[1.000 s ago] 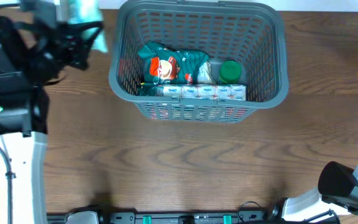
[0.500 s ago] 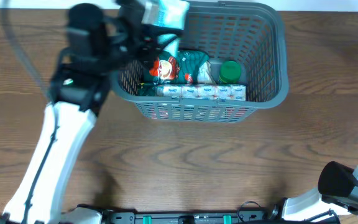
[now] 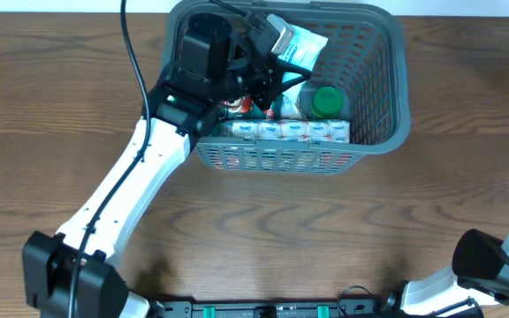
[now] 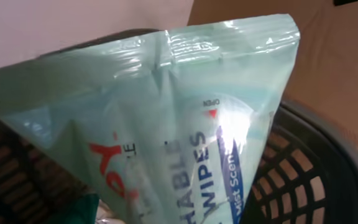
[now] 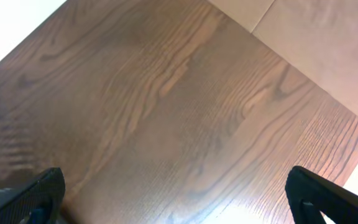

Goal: Pack container
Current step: 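Lower the wipes packet into the basket and open the left gripper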

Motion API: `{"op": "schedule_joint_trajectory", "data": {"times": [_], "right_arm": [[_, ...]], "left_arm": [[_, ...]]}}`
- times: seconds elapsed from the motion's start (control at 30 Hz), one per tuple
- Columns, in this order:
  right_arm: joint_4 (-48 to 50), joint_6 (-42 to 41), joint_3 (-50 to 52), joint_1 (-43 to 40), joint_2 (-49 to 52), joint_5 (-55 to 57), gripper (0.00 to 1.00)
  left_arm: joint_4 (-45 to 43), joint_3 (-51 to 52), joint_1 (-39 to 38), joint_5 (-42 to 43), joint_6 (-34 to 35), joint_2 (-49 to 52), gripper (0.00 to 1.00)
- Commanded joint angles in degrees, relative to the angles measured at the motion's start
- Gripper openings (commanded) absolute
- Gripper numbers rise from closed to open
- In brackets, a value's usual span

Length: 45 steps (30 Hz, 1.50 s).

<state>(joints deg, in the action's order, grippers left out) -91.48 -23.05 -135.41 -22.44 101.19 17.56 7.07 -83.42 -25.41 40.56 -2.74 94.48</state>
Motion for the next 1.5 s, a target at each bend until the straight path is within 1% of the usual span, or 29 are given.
{"op": "schedule_joint_trajectory", "data": {"times": [0.0,0.07,0.1,0.13,0.17,0.2,0.37,0.5,0.6,0.77,0.83,0.93,1.0,1.17,1.23,1.27,1.47], "right_arm": [[-0.04,-0.50,-0.31,-0.52,-0.13,0.39,0.99],[-0.04,-0.50,-0.31,-0.50,-0.13,0.39,0.99],[-0.04,-0.50,-0.31,-0.52,-0.13,0.39,0.99],[-0.02,-0.50,-0.31,-0.52,-0.13,0.39,0.99],[-0.04,-0.50,-0.31,-0.50,-0.13,0.39,0.99],[-0.04,-0.50,-0.31,-0.52,-0.13,0.39,0.99],[-0.04,-0.50,-0.31,-0.52,-0.13,0.39,0.99],[-0.04,-0.50,-0.31,-0.52,-0.13,0.39,0.99],[-0.04,-0.50,-0.31,-0.52,-0.13,0.39,0.99],[-0.04,-0.50,-0.31,-0.50,-0.13,0.39,0.99],[-0.02,-0.50,-0.31,-0.50,-0.13,0.39,0.99],[-0.04,-0.50,-0.31,-0.50,-0.13,0.42,0.99],[-0.04,-0.50,-0.31,-0.52,-0.13,0.39,0.99],[-0.04,-0.50,-0.31,-0.50,-0.13,0.39,0.99],[-0.04,-0.50,-0.31,-0.50,-0.15,0.39,0.99],[-0.04,-0.50,-0.31,-0.52,-0.13,0.39,0.99],[-0.04,-0.50,-0.31,-0.52,-0.13,0.39,0.99]], "left_arm": [[-0.55,-1.36,-0.04,0.76,0.44,0.81,0.06],[-0.57,-1.36,-0.02,0.76,-0.20,0.81,0.06],[-0.55,-1.36,-0.02,0.74,-0.22,0.79,0.14],[-0.55,-1.36,-0.02,0.52,-0.20,0.79,0.30],[-0.55,-1.36,-0.02,0.07,-0.17,0.79,0.50],[-0.52,-1.36,-0.02,-0.76,-0.17,0.79,0.99],[-0.52,-1.36,0.00,-4.26,-0.20,0.79,0.99],[-0.57,-1.36,0.92,-5.27,-0.17,0.09,0.99],[-0.46,-1.36,2.80,-5.25,-0.15,-1.79,0.99],[1.49,-1.36,7.63,-5.95,-0.15,-7.85,0.99],[3.67,-1.36,10.05,-10.27,-0.15,-10.99,0.99],[8.85,-1.36,13.75,-19.41,-0.17,-15.78,0.99],[13.38,-1.36,16.20,-25.03,-0.15,-19.02,0.99],[25.00,-1.36,20.46,-35.69,-0.17,-25.03,0.99],[28.13,-1.36,21.57,-37.81,-0.17,-26.69,0.99],[30.05,-1.36,22.12,-37.83,-0.15,-27.76,0.99],[35.28,-1.36,22.23,-37.83,-0.15,-29.31,0.98]]}}
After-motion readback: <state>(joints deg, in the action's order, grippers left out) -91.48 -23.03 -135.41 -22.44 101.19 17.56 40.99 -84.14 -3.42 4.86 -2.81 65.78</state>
